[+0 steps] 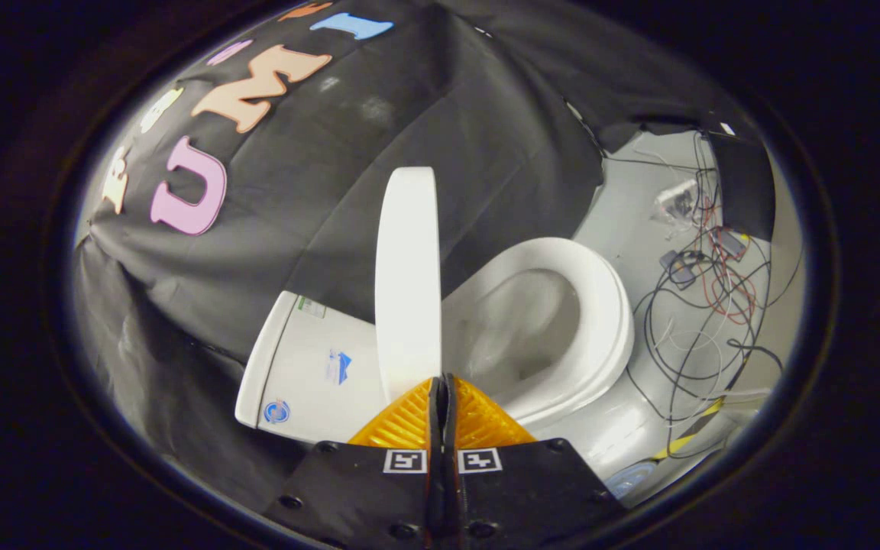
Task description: Open the toilet lid.
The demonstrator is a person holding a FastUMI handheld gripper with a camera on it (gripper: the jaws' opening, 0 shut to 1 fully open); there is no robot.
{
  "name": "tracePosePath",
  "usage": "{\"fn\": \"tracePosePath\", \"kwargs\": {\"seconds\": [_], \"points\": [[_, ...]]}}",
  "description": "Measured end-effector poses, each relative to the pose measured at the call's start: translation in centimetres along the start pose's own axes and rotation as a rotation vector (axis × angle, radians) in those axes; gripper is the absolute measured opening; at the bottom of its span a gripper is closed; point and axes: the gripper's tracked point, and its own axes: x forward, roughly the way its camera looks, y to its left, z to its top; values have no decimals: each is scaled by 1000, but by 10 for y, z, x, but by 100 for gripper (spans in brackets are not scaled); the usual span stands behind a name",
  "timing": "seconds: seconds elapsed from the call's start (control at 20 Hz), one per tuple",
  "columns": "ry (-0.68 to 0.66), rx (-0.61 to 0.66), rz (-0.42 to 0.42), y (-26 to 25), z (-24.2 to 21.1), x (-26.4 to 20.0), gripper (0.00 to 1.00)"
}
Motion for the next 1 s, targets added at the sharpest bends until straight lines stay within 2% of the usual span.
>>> {"fn": "tracePosePath", "kwargs": {"seconds": [0.3,0.6,1.0], "points": [[-23,-78,28,31,1,-6,1],[-36,-91,51,50,2,-5,1],[-65,-212,82,90,0,-6,1]]}}
